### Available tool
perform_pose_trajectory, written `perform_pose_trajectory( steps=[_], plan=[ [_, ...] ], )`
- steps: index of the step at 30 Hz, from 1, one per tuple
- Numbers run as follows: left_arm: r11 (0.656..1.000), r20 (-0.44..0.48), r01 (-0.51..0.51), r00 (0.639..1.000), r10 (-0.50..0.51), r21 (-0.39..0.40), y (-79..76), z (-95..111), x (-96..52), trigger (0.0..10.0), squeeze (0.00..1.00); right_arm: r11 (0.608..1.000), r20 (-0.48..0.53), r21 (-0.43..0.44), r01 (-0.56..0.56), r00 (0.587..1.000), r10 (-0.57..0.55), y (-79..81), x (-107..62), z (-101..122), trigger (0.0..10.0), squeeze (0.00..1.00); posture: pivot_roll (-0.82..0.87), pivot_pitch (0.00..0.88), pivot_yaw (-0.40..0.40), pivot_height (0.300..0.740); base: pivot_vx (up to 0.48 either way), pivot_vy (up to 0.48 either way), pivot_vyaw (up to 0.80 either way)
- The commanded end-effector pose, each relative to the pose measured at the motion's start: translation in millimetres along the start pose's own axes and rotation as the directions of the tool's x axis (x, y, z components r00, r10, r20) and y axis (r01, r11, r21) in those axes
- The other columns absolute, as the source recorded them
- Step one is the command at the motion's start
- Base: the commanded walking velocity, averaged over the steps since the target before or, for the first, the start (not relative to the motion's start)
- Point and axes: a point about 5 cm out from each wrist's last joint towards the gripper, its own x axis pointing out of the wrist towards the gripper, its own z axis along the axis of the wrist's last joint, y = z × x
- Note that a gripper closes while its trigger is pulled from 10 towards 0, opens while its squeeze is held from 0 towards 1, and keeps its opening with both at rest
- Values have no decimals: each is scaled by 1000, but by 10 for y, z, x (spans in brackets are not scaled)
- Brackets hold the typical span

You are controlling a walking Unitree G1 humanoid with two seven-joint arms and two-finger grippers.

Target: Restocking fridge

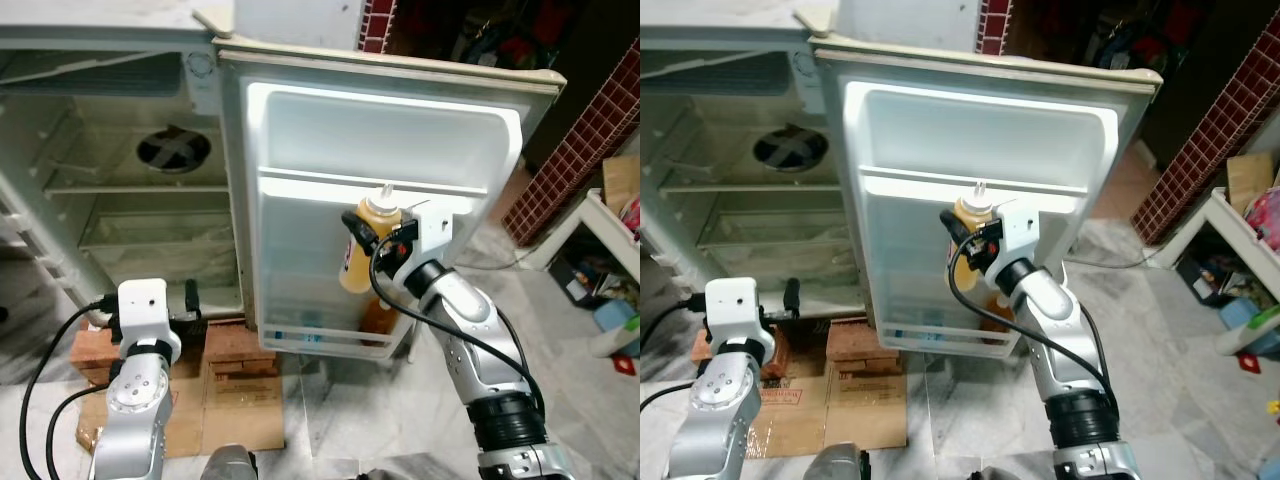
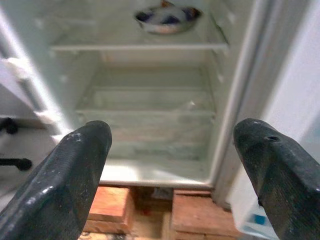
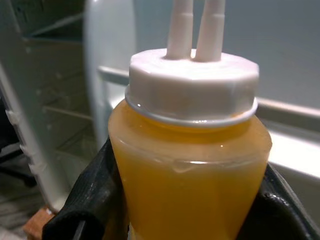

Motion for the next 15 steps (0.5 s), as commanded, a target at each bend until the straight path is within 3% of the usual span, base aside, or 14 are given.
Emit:
perform_pose_trajectory(
  steps=[1, 15],
  plan=[
    [1000, 16, 1, 1000, -1, 8, -26, 32, -1, 10000, 0, 999, 43, -27, 42, 998, -41, -78, -20, 112, 10000, 0, 55, 0, -90, 740, 0, 0, 0],
    [998, 51, -61, 997, 60, 25, 51, 92, 73, 10000, 0, 995, 75, -36, 97, 993, -94, -106, 3, 155, 10000, 0, 56, 0, -88, 740, 0, 0, 0]
  ],
)
